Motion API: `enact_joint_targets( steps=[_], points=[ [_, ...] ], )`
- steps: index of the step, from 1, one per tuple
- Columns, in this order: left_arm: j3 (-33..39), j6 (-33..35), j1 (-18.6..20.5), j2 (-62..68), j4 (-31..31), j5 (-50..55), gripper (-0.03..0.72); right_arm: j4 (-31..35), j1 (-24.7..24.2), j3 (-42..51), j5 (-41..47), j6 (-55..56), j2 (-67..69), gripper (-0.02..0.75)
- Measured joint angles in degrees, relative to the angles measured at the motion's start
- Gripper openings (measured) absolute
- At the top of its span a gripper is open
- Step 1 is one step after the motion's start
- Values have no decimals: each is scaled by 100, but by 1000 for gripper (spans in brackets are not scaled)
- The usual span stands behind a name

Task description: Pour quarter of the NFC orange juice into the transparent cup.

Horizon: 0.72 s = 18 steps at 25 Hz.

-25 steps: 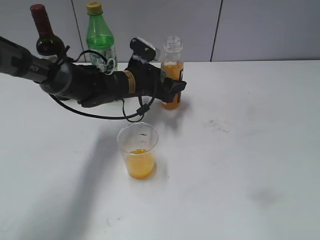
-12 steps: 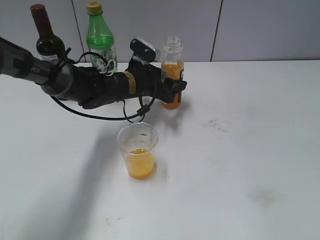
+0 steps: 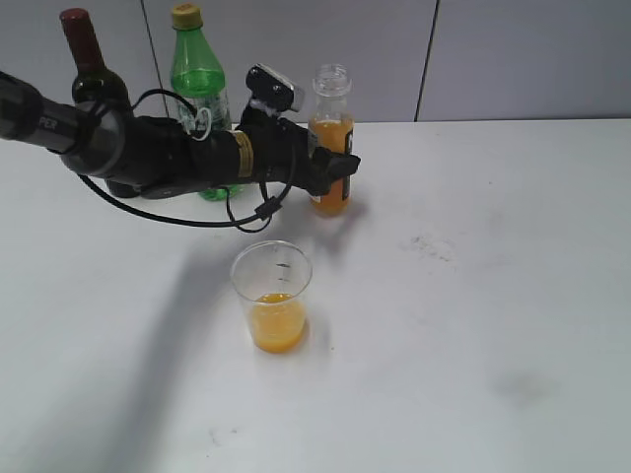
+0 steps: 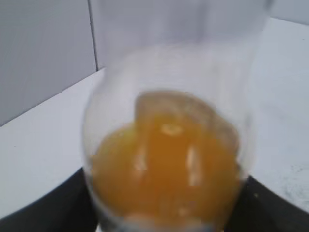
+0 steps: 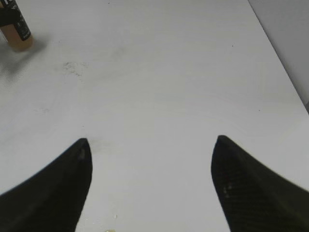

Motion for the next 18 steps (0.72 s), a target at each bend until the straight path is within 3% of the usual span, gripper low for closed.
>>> enact_joint_targets(
  steps=[6,18],
  points=[
    [-4,-749,311,-78,629,-630,594,0,0,0,6,0,0,589],
    [-11,-1493,597,-127,1906,-1018,601,0,0,0,6,0,0,589]
  ],
)
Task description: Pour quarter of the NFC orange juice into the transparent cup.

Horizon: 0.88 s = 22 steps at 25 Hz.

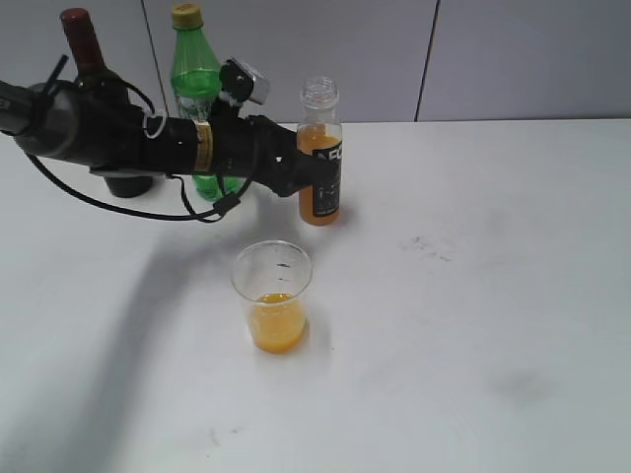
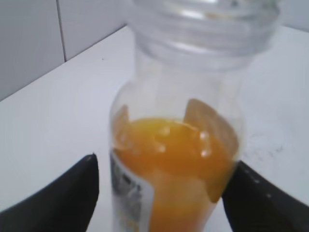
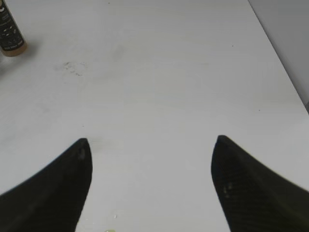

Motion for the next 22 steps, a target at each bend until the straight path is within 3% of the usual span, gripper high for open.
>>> enact_joint_targets(
  steps=[9,16,22],
  points=[
    [0,-981,439,-532,1513,-49,595,0,0,0,-5,0,0,589],
    [-26,-2078,540,-913,2532,-66,593,0,0,0,1,-5,0,589],
    [89,-3330,558,-1312,2778,-221,585,0,0,0,-4,1,0,589]
  ],
)
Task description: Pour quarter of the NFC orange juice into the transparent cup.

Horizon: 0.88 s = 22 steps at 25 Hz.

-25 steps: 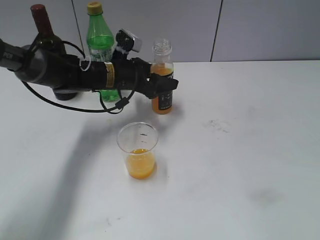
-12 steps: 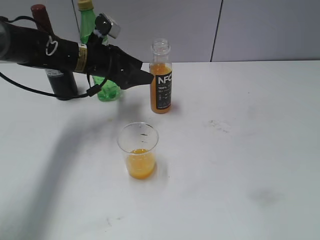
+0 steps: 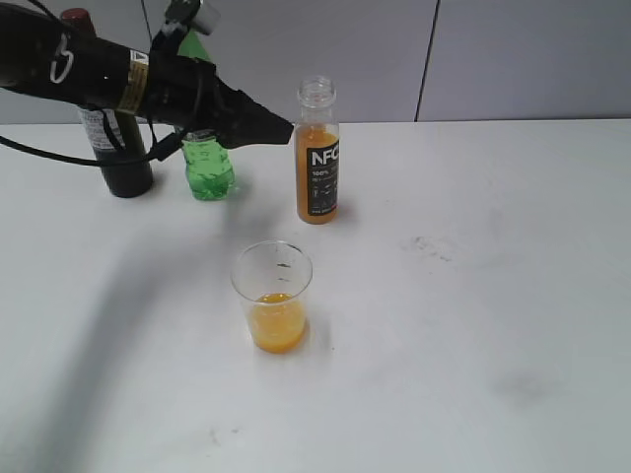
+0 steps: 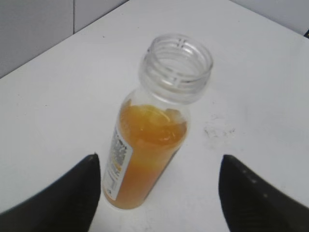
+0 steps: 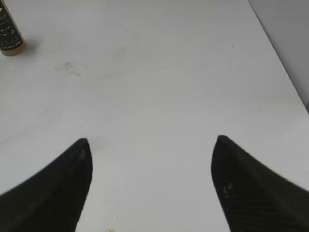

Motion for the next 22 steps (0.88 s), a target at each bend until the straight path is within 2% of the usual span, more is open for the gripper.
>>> enact_joint_targets(
  steps=[6,13,22],
  points=[
    [551,-328,56,-559,0,-49,554,0,0,0,0,0,0,589],
    [1502,-373,75,-1489,0,190,551,0,0,0,0,0,0,589],
    [2148,-339,172,-2910,-10,1996,551,0,0,0,0,-3,0,589]
  ],
)
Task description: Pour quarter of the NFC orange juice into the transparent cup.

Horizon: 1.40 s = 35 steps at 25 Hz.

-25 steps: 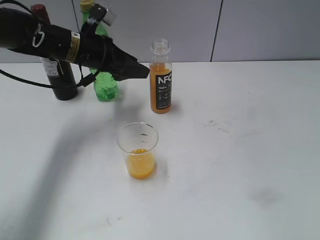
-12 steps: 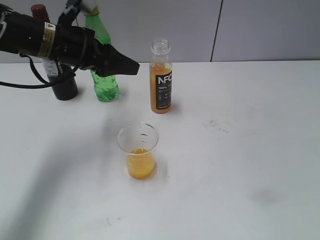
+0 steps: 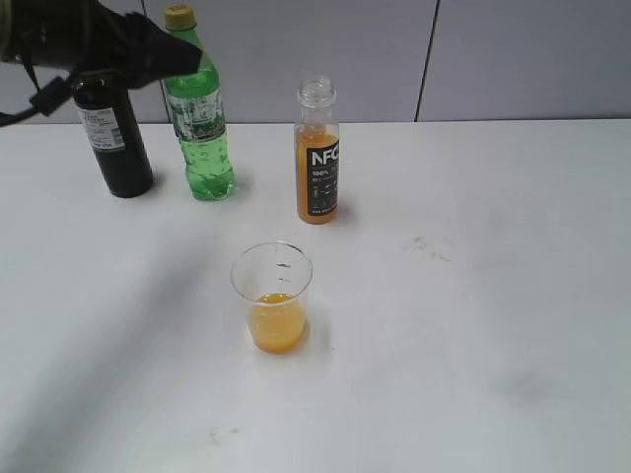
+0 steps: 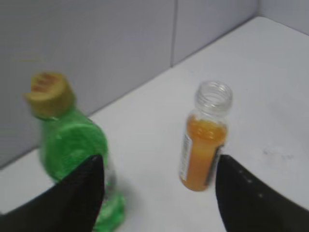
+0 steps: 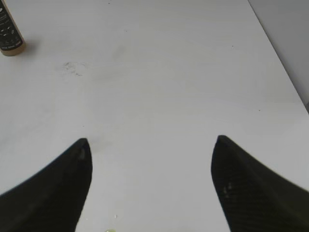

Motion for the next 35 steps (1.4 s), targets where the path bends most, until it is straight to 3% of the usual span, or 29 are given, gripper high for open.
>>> enact_joint_targets(
  steps=[6,14,25,26,32,35],
  points=[
    [7,229,0,-748,-5,1459,550,0,0,0,4,0,0,589],
    [12,1058,58,-1283,11,3176,550,0,0,0,-1,0,0,589],
    [12,1353,843,-1515,11,3963,548,0,0,0,-1,0,0,589],
    [12,1368,883,-1522,-134,4030,548,0,0,0,-1,0,0,589],
    [12,1646,995,-1522,-2736,4116,548,0,0,0,4,0,0,589],
    [12,2667,1007,-1522,-3622,4447,539,0,0,0,4,0,0,589]
  ],
)
